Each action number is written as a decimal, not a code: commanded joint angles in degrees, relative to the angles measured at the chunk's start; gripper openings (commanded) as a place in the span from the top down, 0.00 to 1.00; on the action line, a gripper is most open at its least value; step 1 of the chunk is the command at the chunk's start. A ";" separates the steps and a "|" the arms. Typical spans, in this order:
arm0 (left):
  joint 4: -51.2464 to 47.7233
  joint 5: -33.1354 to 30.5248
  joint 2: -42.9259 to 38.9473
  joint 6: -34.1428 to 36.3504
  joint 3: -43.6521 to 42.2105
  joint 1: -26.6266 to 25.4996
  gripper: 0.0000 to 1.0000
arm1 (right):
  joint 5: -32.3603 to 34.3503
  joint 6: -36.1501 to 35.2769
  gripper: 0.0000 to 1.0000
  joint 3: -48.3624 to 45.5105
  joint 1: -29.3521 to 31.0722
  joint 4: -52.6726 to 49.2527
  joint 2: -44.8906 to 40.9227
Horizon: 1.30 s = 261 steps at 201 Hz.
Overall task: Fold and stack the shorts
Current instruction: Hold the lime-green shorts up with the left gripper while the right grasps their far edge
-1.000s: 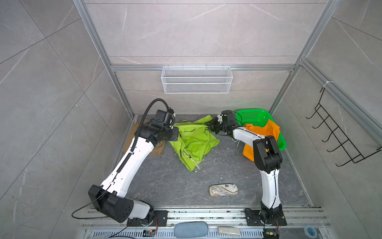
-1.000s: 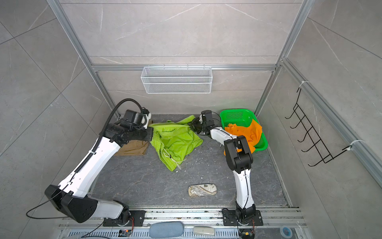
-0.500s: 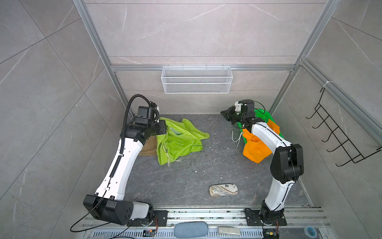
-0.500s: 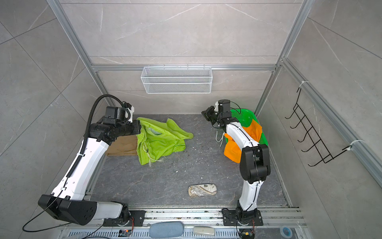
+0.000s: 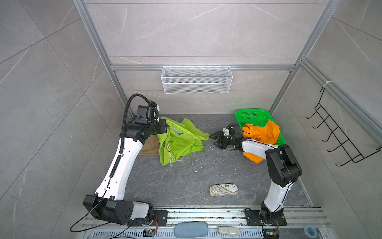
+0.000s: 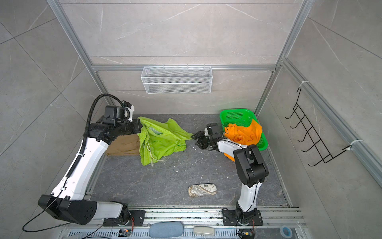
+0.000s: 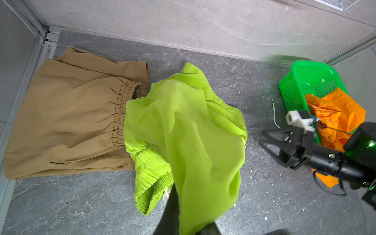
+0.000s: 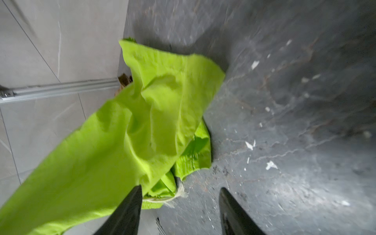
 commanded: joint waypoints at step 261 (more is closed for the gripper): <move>3.05 0.08 1.89 -1.70 1.16 1.83 1.00 | 3.90 -9.91 1.00 20.08 -7.40 -9.23 2.84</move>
